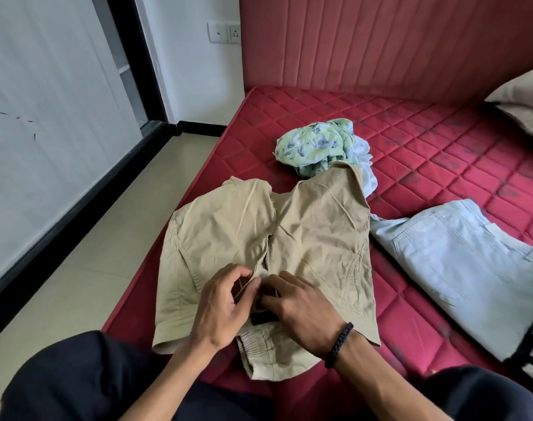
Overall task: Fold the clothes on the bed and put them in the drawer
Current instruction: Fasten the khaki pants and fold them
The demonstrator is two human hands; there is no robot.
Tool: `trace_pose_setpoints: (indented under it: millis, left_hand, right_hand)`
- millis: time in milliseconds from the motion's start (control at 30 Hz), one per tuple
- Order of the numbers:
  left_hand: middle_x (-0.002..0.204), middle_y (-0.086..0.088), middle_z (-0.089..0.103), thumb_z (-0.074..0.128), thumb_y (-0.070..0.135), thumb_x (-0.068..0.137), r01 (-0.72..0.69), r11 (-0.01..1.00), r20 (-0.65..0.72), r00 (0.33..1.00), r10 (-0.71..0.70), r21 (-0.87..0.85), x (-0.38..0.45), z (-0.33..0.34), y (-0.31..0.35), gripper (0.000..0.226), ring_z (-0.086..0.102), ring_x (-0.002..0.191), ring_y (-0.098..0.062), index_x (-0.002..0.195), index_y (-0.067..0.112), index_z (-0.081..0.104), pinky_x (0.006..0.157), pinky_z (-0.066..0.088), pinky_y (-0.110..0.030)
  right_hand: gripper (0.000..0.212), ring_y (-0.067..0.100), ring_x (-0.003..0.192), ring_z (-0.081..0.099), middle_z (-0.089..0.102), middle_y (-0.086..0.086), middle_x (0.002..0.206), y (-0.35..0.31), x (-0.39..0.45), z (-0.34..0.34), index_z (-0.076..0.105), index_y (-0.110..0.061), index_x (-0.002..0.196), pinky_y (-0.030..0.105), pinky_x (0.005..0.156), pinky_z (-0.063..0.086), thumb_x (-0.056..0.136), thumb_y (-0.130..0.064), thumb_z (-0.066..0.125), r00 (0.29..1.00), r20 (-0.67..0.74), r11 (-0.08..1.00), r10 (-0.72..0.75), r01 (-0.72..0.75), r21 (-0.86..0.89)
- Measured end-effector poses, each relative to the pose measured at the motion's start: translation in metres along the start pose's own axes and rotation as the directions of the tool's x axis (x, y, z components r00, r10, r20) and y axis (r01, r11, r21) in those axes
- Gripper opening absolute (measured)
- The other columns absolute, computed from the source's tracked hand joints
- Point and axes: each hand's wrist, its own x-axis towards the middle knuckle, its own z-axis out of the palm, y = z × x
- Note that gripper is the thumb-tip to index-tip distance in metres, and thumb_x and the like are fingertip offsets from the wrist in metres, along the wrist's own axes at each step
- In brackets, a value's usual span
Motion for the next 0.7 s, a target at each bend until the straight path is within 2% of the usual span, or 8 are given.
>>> trace_pose_setpoints:
  millis: [100,167,267,400,467,533,600,700]
  left_hand:
    - [0.090,0.009,0.071,0.063,0.027,0.102,0.074,0.988,0.135,0.989,-0.056,-0.134,0.007,0.003,-0.003,0.011,0.070,0.087,-0.014,0.097,0.022,0.071,0.073,0.056,-0.036]
    - [0.094,0.006,0.073,0.059,0.038,0.103,0.173,0.968,0.222,0.966,-0.131,-0.180,0.006,0.005,-0.010,0.022,0.072,0.091,-0.015,0.099,0.023,0.074,0.079,0.057,-0.043]
    - [0.093,0.000,0.075,0.057,0.047,0.101,0.297,0.924,0.290,0.931,-0.224,-0.240,0.006,0.004,-0.018,0.031,0.072,0.091,-0.017,0.099,0.023,0.076,0.081,0.057,-0.049]
    - [0.078,0.008,0.069,0.065,0.047,0.097,0.494,0.788,0.427,0.842,-0.329,-0.368,0.016,0.000,-0.024,0.027,0.058,0.075,-0.008,0.091,0.025,0.079,0.070,0.044,-0.036]
    - [0.080,0.002,0.064,0.064,0.042,0.098,0.587,0.682,0.483,0.792,-0.372,-0.437,0.018,-0.002,-0.021,0.025,0.052,0.080,-0.010,0.090,0.023,0.079,0.074,0.040,-0.033]
    - [0.090,-0.007,0.067,0.060,0.027,0.104,0.656,0.571,0.536,0.746,-0.394,-0.493,0.019,-0.004,-0.017,0.026,0.057,0.088,-0.014,0.103,0.007,0.077,0.082,0.045,-0.031]
    - [0.092,-0.005,0.070,0.057,0.020,0.105,0.661,0.584,0.558,0.736,-0.384,-0.471,0.018,-0.007,-0.014,0.026,0.061,0.089,-0.011,0.107,0.000,0.074,0.085,0.047,-0.024]
    - [0.092,-0.005,0.072,0.063,0.025,0.101,0.634,0.654,0.552,0.745,-0.374,-0.412,0.016,-0.011,-0.015,0.021,0.062,0.088,-0.012,0.104,0.009,0.075,0.085,0.049,-0.025]
  right_hand:
    - [0.022,0.017,0.100,0.058,0.061,-0.004,0.113,0.003,-0.002,0.001,0.071,-0.028,0.105,0.035,0.077,0.056,0.097,-0.033,0.051,1.000,-0.012,1.000,-0.027,0.027,0.006]
    - [0.015,0.017,0.101,0.059,0.062,-0.005,0.114,0.006,-0.002,0.002,0.069,-0.026,0.107,0.035,0.077,0.057,0.097,-0.029,0.059,0.998,-0.043,0.999,-0.038,0.039,0.026]
    - [0.019,0.020,0.100,0.061,0.063,-0.006,0.118,0.007,-0.002,-0.001,0.069,-0.022,0.112,0.037,0.077,0.057,0.094,-0.021,0.067,0.993,-0.109,0.997,-0.047,0.053,0.055]
    - [0.019,0.021,0.094,0.062,0.066,-0.004,0.112,0.005,-0.001,-0.005,0.072,-0.017,0.112,0.036,0.075,0.055,0.095,-0.015,0.064,0.979,-0.197,0.995,-0.045,0.060,0.074]
    - [0.014,0.021,0.092,0.061,0.064,-0.003,0.107,0.004,0.000,-0.005,0.072,-0.018,0.106,0.037,0.072,0.055,0.096,-0.016,0.063,0.979,-0.199,0.996,-0.044,0.059,0.072]
    - [0.010,0.019,0.094,0.060,0.063,-0.003,0.108,0.004,0.002,-0.004,0.072,-0.020,0.102,0.037,0.069,0.055,0.096,-0.017,0.063,0.981,-0.195,0.994,0.001,0.021,0.111]
    - [0.010,0.018,0.107,0.060,0.061,-0.001,0.124,0.006,0.004,-0.002,0.074,-0.021,0.100,0.035,0.072,0.058,0.096,-0.017,0.066,0.982,-0.176,0.982,0.066,-0.032,0.186]
    - [0.014,0.019,0.120,0.064,0.059,0.003,0.141,0.012,0.003,0.002,0.077,-0.023,0.101,0.037,0.081,0.061,0.098,-0.021,0.064,0.988,-0.118,0.954,0.096,-0.057,0.294]
